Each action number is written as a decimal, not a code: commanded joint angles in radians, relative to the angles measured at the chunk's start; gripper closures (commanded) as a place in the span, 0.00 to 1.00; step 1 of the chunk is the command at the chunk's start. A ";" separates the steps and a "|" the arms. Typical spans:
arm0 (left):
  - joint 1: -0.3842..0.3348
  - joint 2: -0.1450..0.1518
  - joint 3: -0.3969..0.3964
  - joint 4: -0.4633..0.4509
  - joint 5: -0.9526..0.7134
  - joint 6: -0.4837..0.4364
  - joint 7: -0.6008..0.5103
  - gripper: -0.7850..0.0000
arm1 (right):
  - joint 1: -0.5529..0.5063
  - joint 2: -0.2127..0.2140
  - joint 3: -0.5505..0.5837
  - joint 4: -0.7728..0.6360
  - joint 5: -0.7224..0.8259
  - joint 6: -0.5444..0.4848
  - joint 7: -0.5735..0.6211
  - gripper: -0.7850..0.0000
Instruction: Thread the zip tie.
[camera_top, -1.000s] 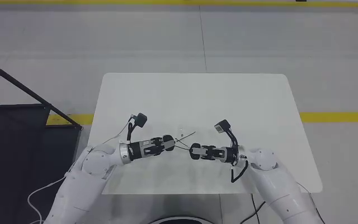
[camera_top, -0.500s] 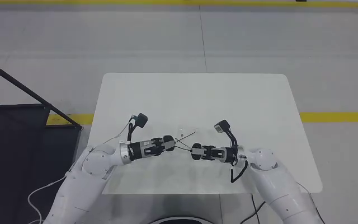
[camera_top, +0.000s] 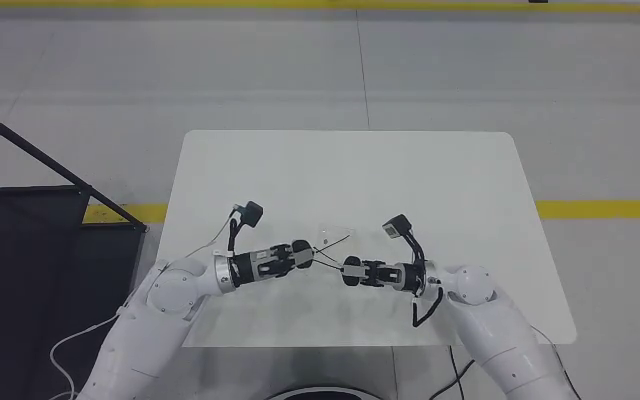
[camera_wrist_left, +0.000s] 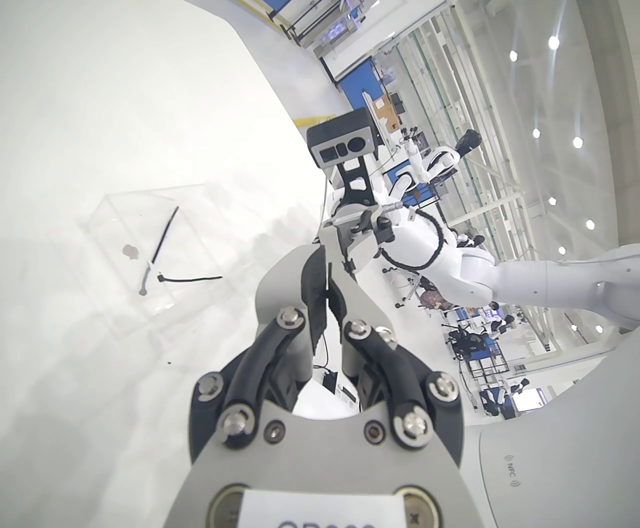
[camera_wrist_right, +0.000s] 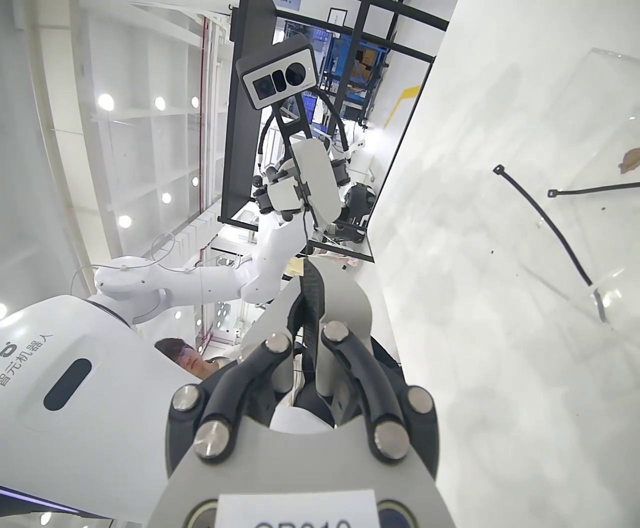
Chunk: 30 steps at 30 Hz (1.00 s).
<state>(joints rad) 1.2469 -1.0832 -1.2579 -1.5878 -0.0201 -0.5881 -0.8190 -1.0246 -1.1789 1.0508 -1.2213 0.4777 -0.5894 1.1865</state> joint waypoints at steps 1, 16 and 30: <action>0.004 -0.001 -0.004 0.003 -0.018 0.008 0.031 0.00 | -0.003 0.001 0.004 0.001 -0.009 -0.013 -0.017 1.00; 0.065 -0.017 0.033 -0.017 -0.061 -0.036 0.228 0.00 | -0.069 0.009 0.062 -0.036 0.018 -0.109 -0.148 1.00; 0.074 -0.025 0.070 -0.030 -0.022 -0.030 0.264 0.00 | -0.095 0.006 0.056 -0.077 -0.086 -0.071 -0.270 1.00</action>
<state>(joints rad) 1.3197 -1.1042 -1.2036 -1.6170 -0.0597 -0.6169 -0.5779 -1.1124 -1.1706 1.1129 -1.2861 0.4205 -0.6706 0.9566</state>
